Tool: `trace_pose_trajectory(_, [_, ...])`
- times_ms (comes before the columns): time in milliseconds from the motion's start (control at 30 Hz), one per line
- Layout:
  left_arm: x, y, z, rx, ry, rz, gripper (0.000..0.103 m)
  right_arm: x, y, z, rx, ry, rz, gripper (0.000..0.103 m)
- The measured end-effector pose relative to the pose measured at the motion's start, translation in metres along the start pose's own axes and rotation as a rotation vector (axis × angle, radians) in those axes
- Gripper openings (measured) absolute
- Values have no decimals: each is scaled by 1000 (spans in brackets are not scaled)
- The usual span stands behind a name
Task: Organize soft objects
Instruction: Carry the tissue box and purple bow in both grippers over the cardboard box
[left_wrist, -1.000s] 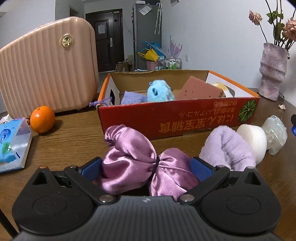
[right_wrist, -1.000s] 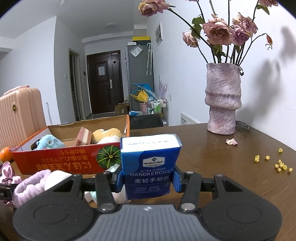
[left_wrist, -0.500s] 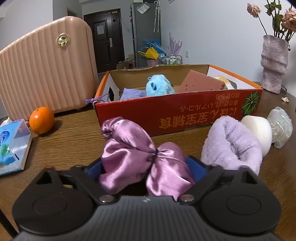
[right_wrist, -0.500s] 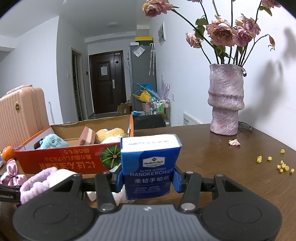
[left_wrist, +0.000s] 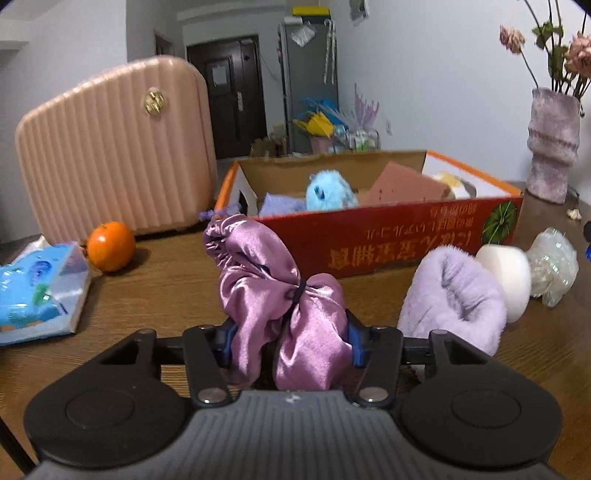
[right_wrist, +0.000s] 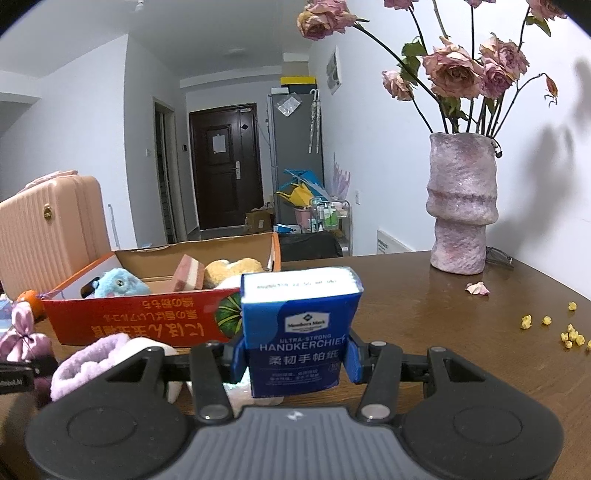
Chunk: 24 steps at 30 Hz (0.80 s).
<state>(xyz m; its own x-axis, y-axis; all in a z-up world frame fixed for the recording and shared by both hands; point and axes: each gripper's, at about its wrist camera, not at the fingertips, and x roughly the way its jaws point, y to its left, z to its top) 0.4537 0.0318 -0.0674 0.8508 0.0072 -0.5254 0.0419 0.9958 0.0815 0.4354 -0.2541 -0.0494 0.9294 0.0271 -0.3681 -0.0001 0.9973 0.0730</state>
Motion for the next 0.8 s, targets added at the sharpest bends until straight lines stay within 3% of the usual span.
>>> trace_pose_trajectory(333, [-47, -2, 3, -85, -115, 56, 54, -5, 4, 1, -7, -13, 27, 49])
trace_pose_trajectory(800, [-72, -20, 5, -112, -172, 59, 54, -13, 9, 3, -8, -40, 60, 49])
